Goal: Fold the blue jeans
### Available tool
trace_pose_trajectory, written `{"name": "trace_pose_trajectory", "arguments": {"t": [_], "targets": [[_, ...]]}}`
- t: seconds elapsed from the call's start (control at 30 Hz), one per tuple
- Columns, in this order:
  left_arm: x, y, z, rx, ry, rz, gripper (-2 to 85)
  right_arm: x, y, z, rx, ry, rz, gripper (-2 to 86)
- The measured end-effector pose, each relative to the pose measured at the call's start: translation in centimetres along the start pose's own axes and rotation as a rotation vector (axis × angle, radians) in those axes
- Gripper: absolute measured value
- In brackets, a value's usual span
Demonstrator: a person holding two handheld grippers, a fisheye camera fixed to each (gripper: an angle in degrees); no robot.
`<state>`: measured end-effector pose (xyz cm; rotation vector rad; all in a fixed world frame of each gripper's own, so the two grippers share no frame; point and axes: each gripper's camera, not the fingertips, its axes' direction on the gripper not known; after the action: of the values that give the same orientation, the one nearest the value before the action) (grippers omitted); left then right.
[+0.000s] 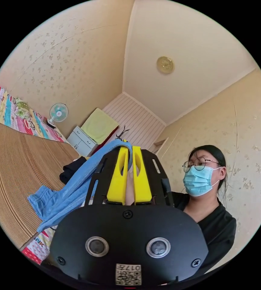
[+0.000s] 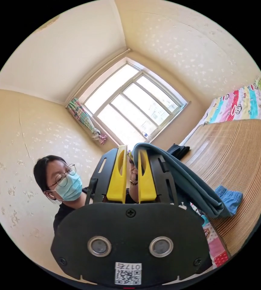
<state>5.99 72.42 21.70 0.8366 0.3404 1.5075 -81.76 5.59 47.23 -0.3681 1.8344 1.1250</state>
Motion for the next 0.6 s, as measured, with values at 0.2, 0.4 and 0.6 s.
{"name": "trace_pose_trajectory", "arguments": {"t": [0.2,0.4,0.6], "targets": [[9.5,-2.6,3.4,0.028,-0.03,0.215,-0.3,-7.0,-3.0,2.8,-0.01,-0.073,-0.119,1.8],[8.4,-7.4,5.2,0.105,-0.333,0.148,-0.5,-6.1,-6.5,4.6,0.032,0.011,-0.065,1.2],[-5.4,-13.3,7.2,0.063,-0.573,-0.017,-0.4,7.0,-12.4,6.8,0.023,0.264,0.162,1.3]]}}
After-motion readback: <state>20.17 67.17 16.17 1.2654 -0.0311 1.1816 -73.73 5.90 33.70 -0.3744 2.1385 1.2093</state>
